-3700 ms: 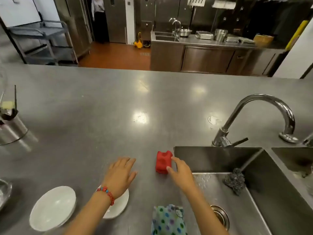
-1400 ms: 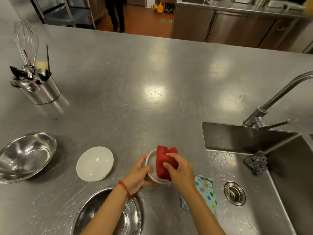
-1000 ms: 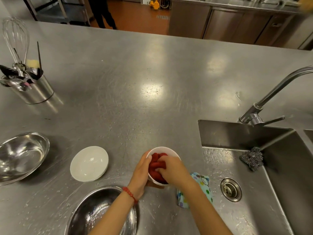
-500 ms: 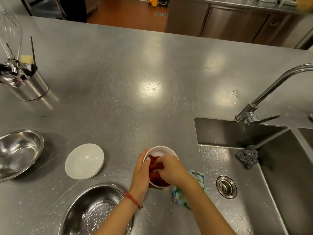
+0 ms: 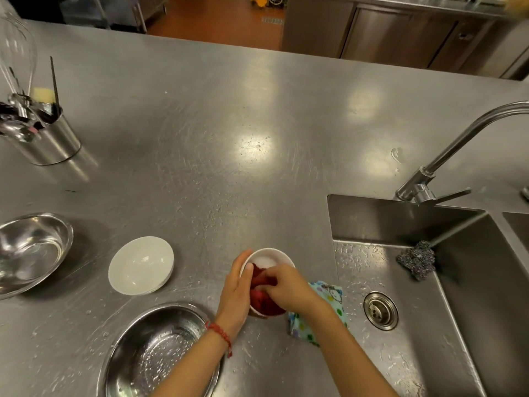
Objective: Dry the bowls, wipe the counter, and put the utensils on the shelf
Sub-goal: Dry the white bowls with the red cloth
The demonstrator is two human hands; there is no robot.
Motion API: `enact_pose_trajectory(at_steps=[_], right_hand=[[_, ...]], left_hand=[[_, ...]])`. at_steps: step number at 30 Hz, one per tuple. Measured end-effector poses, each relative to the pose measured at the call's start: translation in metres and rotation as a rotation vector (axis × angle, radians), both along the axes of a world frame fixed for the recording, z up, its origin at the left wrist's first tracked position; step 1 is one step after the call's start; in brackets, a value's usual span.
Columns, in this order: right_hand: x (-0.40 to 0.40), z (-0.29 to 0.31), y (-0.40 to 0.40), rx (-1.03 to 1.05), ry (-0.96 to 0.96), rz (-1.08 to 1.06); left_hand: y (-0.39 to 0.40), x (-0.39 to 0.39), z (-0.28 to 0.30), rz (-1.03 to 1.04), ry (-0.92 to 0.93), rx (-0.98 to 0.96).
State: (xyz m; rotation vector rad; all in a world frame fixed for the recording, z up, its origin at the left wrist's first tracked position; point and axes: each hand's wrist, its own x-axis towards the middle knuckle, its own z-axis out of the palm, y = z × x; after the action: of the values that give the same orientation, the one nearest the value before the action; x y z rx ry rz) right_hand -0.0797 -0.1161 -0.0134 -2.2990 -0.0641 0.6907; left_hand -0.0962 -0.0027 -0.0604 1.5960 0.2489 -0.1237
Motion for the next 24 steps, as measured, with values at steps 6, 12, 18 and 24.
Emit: enact_pose_trajectory(at_steps=[6,12,18,24], right_hand=[[-0.014,-0.010,-0.030,0.436,-0.176,-0.558],[-0.023,-0.019,-0.042,0.460,-0.236,-0.643],[-0.028,-0.027,-0.039,0.484,-0.253,-0.655],[-0.022,-0.021,-0.026,0.491,-0.264,-0.630]], left_hand=[[0.015,0.019,-0.004,-0.089,0.042,0.159],[0.015,0.026,-0.005,-0.007,0.183,0.251],[0.021,0.032,-0.010,-0.012,0.153,0.375],[0.036,0.025,-0.012,-0.032,0.145,0.376]])
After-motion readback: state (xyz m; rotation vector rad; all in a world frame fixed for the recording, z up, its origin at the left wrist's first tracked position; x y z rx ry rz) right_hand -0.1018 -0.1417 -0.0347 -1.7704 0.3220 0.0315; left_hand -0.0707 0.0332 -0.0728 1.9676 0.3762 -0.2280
